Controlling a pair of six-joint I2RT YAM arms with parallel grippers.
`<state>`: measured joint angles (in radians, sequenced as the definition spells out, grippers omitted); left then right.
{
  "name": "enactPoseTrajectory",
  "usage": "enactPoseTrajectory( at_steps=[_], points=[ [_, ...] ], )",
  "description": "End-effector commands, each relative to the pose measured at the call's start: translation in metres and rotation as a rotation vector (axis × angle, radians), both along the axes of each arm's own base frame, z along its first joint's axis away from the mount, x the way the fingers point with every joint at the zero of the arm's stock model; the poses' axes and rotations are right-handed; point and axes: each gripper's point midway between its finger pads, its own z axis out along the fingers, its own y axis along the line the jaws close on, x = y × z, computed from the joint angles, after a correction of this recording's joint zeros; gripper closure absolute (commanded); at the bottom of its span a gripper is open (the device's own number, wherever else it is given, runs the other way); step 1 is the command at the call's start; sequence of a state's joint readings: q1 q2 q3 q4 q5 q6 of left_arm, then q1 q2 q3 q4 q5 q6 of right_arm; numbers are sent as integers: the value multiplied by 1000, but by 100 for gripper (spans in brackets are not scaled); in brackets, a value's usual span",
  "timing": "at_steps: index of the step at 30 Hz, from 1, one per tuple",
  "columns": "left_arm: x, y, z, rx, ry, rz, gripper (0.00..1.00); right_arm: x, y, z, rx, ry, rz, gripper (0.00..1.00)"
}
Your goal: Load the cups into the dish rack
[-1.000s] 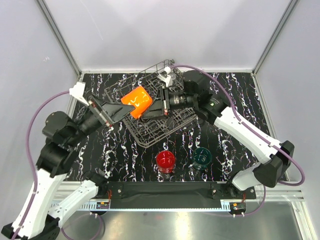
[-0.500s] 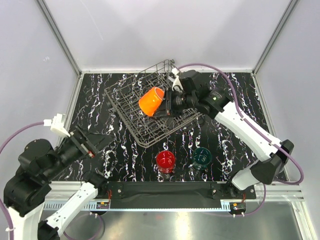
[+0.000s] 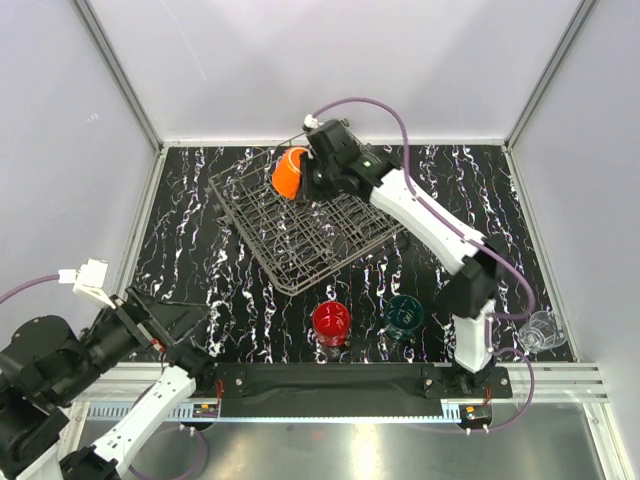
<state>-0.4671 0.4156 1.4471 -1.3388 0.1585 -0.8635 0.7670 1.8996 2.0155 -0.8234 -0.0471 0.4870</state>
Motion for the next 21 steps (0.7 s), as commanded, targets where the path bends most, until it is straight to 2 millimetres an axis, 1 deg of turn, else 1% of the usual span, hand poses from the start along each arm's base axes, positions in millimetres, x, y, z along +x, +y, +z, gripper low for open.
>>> enactPoseTrajectory(
  at_steps=[1, 2, 3, 4, 5, 6, 7, 8, 9, 10, 13, 14, 15, 16, 17, 18, 19, 20, 21],
  points=[
    [-3, 6, 13, 40, -34, 2, 1, 40, 18, 37, -20, -207, -20, 100],
    [-4, 7, 15, 43, -34, -3, 1, 45, 23, 36, -36, -222, -8, 100],
    [-7, 7, 17, 45, -42, -7, 1, 51, 28, 51, -13, -262, -5, 100],
    [-11, 12, 21, 51, -62, 3, 1, 62, 38, 32, -38, -257, 3, 100],
    [-10, 19, 19, 70, -53, 40, 1, 67, 43, 28, -45, -264, 2, 100],
    [-14, 23, 14, 83, -35, 48, 1, 73, 48, 40, -22, -296, -5, 100],
    [-16, 26, 14, 82, -39, 56, 1, 83, 54, 21, -45, -284, -16, 100],
    [-17, 28, 12, 81, -38, 64, 1, 88, 56, 20, -40, -288, -30, 100],
    [-18, 28, 11, 78, -36, 64, 1, 94, 61, 28, -11, -312, -44, 100],
    [-17, 27, 11, 78, -34, 63, 1, 99, 65, 19, -13, -312, -56, 100],
    [-17, 27, 8, 98, -27, 57, 1, 104, 78, 13, 15, -329, -62, 100],
    [-16, 30, 7, 107, -25, 67, 1, 103, 83, 11, 19, -335, -52, 100],
    [-17, 31, 6, 107, -27, 70, 1, 99, 93, 6, 24, -340, -35, 100],
    [-17, 32, 7, 106, -32, 75, 1, 99, 98, -3, 12, -341, -24, 100],
    [-17, 32, 8, 99, -43, 78, 1, 97, 104, -8, -1, -351, -3, 100],
    [-16, 31, 5, 97, -34, 81, 1, 94, 111, -5, 3, -365, 12, 100],
    [-19, 33, 4, 85, -46, 85, 1, 90, 122, -24, -18, -355, 37, 100],
    [-18, 33, 3, 81, -47, 91, 1, 88, 128, -21, -14, -373, 52, 100],
    [-17, 33, -1, 76, -34, 97, 1, 87, 133, -27, -20, -372, 58, 100]
  ],
)
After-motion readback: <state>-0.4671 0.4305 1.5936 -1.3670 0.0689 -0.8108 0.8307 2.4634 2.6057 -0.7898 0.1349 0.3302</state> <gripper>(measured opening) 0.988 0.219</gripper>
